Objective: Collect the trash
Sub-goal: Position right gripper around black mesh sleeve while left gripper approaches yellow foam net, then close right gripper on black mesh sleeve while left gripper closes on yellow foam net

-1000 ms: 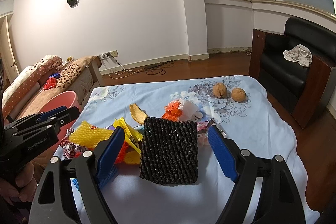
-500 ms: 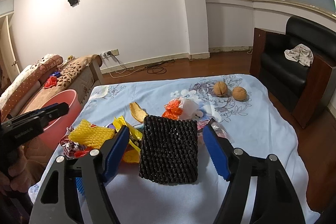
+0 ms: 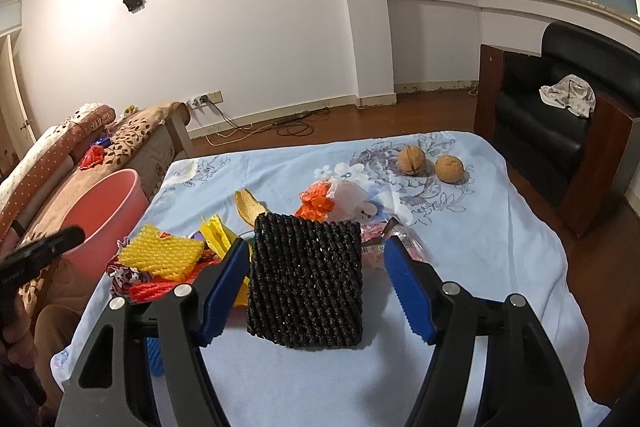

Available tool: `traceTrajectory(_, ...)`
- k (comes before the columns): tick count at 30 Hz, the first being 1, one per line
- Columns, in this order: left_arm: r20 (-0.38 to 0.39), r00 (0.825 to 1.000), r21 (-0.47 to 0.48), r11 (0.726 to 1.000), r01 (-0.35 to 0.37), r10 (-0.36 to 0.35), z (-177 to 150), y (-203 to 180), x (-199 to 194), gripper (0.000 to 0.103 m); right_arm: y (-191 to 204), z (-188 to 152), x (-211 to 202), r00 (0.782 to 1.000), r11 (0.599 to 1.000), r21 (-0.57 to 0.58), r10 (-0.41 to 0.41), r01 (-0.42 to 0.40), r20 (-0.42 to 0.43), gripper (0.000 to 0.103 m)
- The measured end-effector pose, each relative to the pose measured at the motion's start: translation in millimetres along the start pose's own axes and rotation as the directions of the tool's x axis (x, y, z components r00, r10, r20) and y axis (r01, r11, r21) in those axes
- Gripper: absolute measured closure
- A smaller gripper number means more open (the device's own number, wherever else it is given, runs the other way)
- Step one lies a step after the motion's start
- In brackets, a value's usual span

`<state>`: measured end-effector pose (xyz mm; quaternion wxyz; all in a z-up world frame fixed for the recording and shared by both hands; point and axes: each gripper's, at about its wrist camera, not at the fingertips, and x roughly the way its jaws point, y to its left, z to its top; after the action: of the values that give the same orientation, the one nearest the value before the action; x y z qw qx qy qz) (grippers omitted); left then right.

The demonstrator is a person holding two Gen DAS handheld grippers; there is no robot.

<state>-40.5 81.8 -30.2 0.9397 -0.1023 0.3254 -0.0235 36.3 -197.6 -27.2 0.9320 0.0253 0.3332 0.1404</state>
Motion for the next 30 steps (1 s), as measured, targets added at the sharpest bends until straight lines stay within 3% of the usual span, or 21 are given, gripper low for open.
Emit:
traceTrajectory(8, -0.066, 0.996, 0.036, 0.997, 0.063, -0.06, -7, -20, 19, 0.067, -3, -2, 6, 1.0, 1.0, 0.0, 0.0, 0.0, -0.013, 0.034)
traceTrajectory(18, -0.113, 0.993, -0.005, 0.999, 0.041, -0.041, -6, -20, 47, 0.067, -10, -5, 15, 0.999, 1.0, 0.018, -0.006, 0.006, -0.038, 0.034)
traceTrajectory(22, -0.126, 0.99, -0.001, 0.998, 0.057, -0.057, -5, -22, 53, 0.089, -13, -7, 19, 0.999, 1.0, 0.025, -0.004, 0.006, -0.054, 0.034)
traceTrajectory(30, -0.07, 0.995, 0.0, 0.997, 0.074, -0.074, -3, -25, 43, 0.095, -20, -11, 28, 0.996, 0.999, 0.047, 0.004, 0.0, -0.091, 0.034)
